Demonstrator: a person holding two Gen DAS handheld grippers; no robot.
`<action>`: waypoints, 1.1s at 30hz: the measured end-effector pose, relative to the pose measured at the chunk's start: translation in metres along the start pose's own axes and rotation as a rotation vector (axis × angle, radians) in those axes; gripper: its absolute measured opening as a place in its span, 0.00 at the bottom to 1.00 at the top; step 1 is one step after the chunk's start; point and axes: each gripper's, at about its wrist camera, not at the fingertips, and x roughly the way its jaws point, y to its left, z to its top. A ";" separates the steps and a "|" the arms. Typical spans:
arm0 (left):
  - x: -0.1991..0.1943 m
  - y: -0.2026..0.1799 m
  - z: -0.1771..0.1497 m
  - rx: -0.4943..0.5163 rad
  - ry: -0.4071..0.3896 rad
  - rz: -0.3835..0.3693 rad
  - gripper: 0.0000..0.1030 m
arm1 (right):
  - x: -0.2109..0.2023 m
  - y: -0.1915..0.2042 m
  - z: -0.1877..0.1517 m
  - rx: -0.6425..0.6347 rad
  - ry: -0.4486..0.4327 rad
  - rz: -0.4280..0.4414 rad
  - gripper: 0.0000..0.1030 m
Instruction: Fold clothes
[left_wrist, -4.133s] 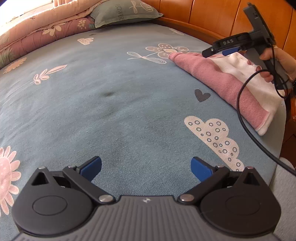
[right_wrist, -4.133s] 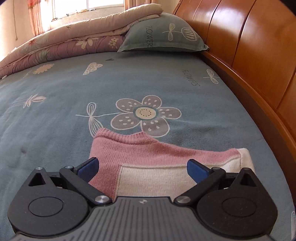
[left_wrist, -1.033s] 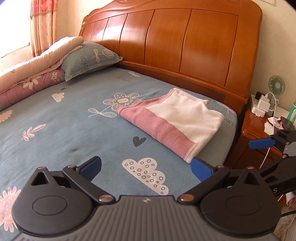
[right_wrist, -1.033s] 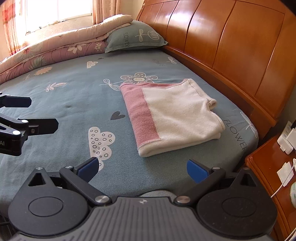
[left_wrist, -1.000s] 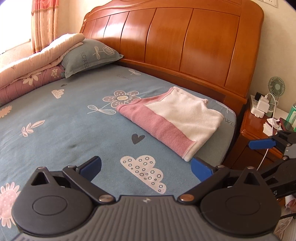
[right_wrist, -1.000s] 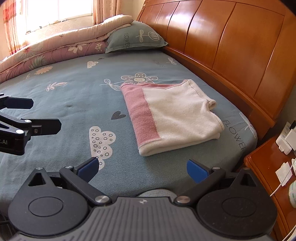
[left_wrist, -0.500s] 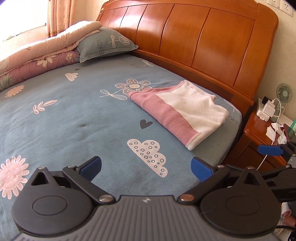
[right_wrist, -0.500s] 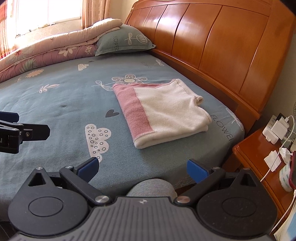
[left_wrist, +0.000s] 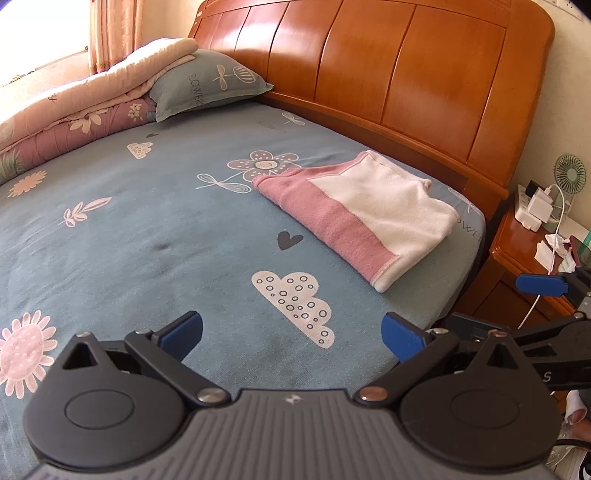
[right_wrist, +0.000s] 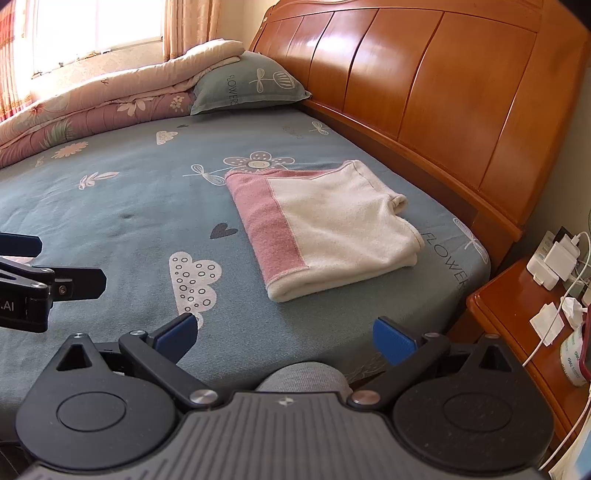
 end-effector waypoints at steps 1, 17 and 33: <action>0.001 0.000 0.000 0.000 0.002 0.001 0.99 | 0.000 -0.001 0.000 0.002 0.000 0.000 1.00; 0.012 -0.003 0.002 0.006 0.032 0.012 0.99 | 0.012 -0.008 0.004 0.010 0.017 0.001 1.00; 0.019 0.001 0.000 0.007 0.057 0.024 0.99 | 0.019 -0.009 0.008 0.016 0.028 0.002 1.00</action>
